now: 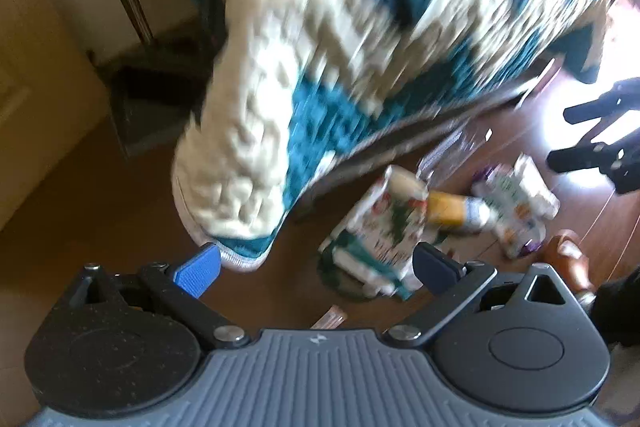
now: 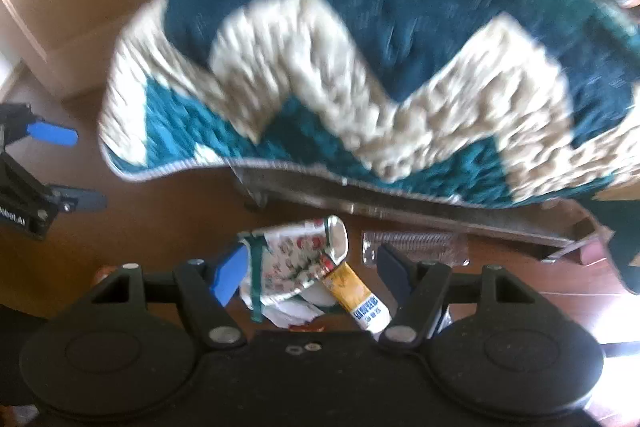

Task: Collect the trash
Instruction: 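Lower both tools to the floor toward the snack wrapper and juice box, then grasp the snack stick wrapper with the left tool while the right tool grasps the yellow juice box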

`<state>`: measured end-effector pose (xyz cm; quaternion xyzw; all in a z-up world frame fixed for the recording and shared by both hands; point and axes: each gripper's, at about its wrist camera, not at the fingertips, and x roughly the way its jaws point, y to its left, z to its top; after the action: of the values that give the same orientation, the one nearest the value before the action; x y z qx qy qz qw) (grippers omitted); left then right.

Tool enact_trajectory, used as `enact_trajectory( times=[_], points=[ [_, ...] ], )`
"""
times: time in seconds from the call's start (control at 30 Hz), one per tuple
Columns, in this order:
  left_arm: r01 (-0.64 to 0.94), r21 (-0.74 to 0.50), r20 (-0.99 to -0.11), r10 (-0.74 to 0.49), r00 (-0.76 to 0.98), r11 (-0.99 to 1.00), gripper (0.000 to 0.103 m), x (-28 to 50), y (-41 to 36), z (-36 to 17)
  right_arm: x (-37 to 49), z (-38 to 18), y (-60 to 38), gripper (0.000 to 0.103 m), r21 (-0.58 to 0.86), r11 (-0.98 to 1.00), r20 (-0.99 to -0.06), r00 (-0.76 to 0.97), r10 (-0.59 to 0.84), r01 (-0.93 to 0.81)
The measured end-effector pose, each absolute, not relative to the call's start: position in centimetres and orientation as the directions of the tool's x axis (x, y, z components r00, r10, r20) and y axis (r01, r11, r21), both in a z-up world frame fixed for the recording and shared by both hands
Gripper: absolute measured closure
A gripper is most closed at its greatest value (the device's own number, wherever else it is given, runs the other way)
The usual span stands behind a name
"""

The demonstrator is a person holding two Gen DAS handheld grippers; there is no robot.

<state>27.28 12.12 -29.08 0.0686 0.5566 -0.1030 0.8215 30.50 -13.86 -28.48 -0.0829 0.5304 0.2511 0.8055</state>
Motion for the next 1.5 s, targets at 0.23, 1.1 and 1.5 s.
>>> enact_trajectory(
  times=[0.23,1.1,1.5],
  points=[
    [0.335,-0.005,-0.973,-0.081,0.216,0.942,0.0,27.5,13.2,-39.1,33.2,-37.3,-13.0,0.032,0.082,0.839,-0.958,0.189,0.215,-0.538],
    [0.579,-0.03,-1.0,-0.029,-0.011,0.815,0.048,23.7,12.3,-57.3,34.1,-52.5,-10.7,0.035,-0.019,0.503,-0.998,0.045,0.041,-0.864],
    [0.575,-0.012,-0.998,-0.048,0.047,0.818,0.077,23.7,12.6,-56.7,33.2,-54.4,-8.5,0.062,-0.083,0.469,-0.995,0.096,0.005,-0.879]
  ],
)
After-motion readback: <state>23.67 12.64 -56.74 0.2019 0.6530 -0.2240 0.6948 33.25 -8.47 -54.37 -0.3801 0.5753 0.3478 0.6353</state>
